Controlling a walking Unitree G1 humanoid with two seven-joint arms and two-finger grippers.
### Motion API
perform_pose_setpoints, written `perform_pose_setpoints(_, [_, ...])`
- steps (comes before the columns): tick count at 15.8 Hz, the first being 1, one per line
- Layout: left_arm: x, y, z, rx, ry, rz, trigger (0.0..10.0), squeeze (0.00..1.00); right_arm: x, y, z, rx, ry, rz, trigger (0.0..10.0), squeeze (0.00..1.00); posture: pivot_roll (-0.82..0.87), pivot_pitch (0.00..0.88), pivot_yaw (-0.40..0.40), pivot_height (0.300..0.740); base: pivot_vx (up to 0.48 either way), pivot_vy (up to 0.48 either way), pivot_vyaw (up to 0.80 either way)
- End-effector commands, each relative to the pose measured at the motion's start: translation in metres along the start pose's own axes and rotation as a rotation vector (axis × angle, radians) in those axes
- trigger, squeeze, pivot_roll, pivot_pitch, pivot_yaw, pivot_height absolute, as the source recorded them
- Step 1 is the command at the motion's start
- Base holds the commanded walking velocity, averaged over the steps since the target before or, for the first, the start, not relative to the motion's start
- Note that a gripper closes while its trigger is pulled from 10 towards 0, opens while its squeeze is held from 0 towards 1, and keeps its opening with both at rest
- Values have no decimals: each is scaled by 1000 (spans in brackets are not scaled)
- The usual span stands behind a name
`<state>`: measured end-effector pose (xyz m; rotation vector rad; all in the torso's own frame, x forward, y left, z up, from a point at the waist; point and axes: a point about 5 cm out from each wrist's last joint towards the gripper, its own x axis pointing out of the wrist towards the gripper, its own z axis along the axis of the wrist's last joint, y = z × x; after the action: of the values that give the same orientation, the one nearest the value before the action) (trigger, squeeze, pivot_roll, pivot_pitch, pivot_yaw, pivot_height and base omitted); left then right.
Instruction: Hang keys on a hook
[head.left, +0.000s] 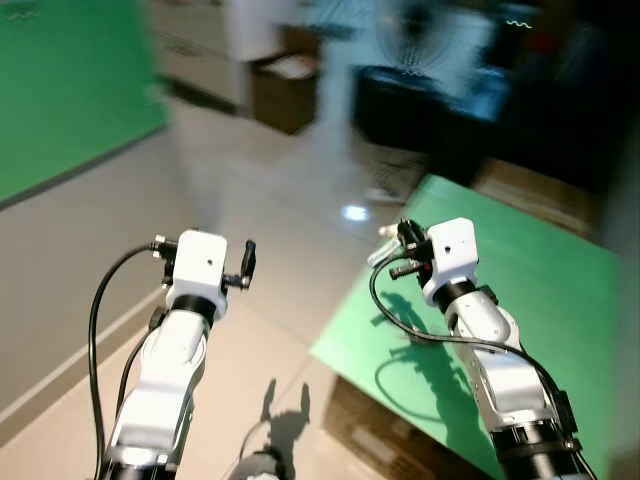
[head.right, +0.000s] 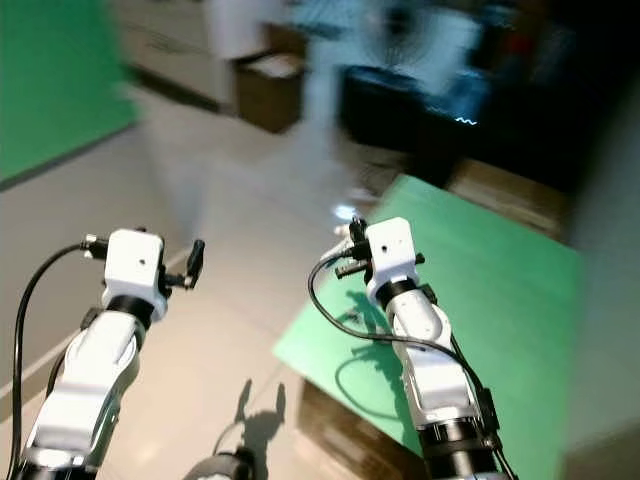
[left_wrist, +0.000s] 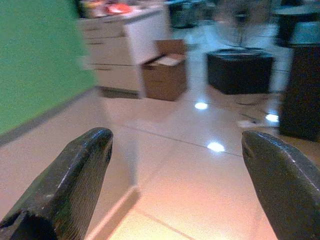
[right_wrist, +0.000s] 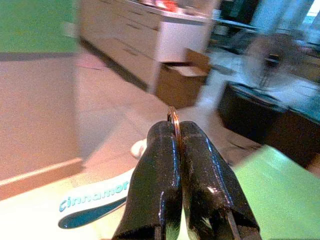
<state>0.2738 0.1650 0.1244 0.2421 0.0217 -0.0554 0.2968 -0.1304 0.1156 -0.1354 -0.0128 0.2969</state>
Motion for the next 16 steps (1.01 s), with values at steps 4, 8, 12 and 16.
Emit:
perform_pose_setpoints(4, [5,5,-3,-35,35,25,10000,0,-9,-7,-11,62,30,-75,10000,0,-35,0,-5,740,0,0,800])
perform_pose_setpoints(8, [-1,-8,-13,-77,77,11,10000,0,-14,-15,-15,75,53,-114,10000,0,-65,0,-7,740,0,0,800])
perform_pose_setpoints(12, [7,-6,0,-89,-13,18,10000,0,-26,-21,-14,53,64,-112,10000,0,-93,0,-22,740,0,0,800])
perform_pose_setpoints(16, [9,-10,8,-97,-38,-31,10000,0,-23,-35,-10,52,40,-209,10000,0,-77,0,-8,740,71,0,600])
